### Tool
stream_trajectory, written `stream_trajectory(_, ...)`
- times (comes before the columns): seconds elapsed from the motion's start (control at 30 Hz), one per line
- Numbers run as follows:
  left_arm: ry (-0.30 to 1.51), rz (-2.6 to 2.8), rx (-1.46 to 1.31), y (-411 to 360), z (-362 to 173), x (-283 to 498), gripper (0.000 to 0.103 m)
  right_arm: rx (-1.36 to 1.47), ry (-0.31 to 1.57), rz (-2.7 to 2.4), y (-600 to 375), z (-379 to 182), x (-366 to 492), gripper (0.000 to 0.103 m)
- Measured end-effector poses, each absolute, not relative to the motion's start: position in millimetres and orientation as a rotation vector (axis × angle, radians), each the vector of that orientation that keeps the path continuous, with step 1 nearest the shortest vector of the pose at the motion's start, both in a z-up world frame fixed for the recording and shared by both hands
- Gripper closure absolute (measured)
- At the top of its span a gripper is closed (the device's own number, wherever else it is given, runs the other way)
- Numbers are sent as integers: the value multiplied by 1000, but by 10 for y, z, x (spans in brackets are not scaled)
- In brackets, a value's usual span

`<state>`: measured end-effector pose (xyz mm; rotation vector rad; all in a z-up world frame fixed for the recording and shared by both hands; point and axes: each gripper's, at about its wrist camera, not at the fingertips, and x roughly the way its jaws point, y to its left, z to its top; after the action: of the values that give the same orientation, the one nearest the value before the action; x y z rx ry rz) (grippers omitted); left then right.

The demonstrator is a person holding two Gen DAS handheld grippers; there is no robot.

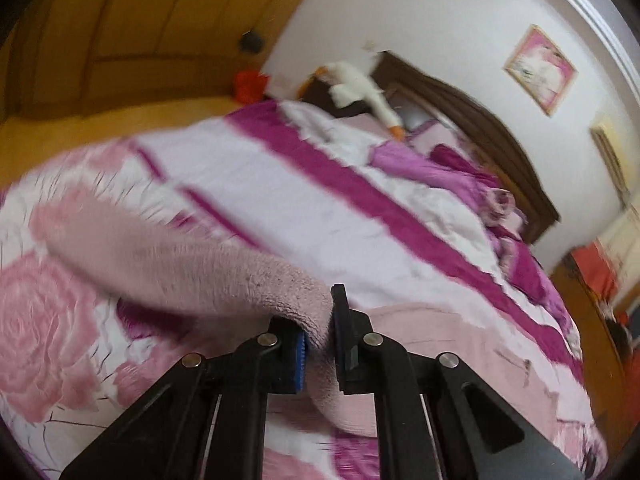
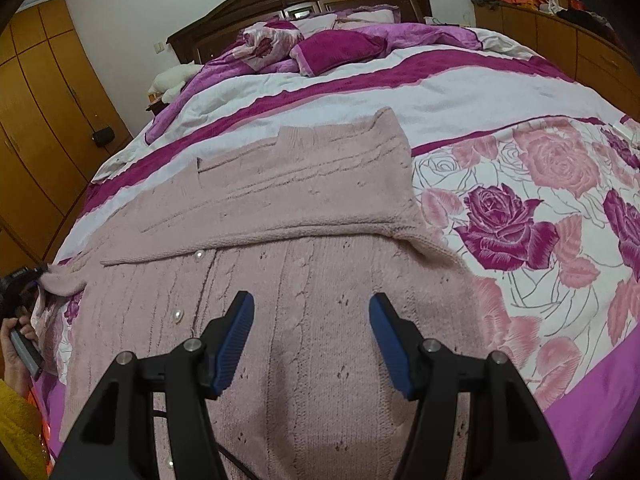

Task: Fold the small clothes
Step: 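Fold the held sleeve across the cardigan body with the left gripper and release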

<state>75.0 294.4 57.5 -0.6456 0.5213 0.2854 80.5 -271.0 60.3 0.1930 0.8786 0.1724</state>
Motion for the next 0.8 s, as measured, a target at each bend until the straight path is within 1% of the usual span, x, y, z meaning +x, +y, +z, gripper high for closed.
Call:
stream_trajectory(0.17, 457, 168, -587, 2575, 1038, 877, 103, 196, 863, 175, -2737, 625, 772, 40)
stream_trajectory(0.3, 437, 73, -535, 2127, 1346, 1007, 103, 207, 854, 175, -2799, 635, 755, 40)
stream_trajectory(0.47, 450, -32, -468, 1503, 1530, 1233, 103, 239, 847, 163, -2908, 630, 760, 40)
stream_trajectory(0.6, 500, -107, -423, 981, 1455, 1432, 103, 257, 836, 164, -2971, 626, 768, 40)
stream_trajectory(0.8, 657, -153, -401, 410, 952, 1721, 103, 281, 841, 161, -3053, 551, 799, 40)
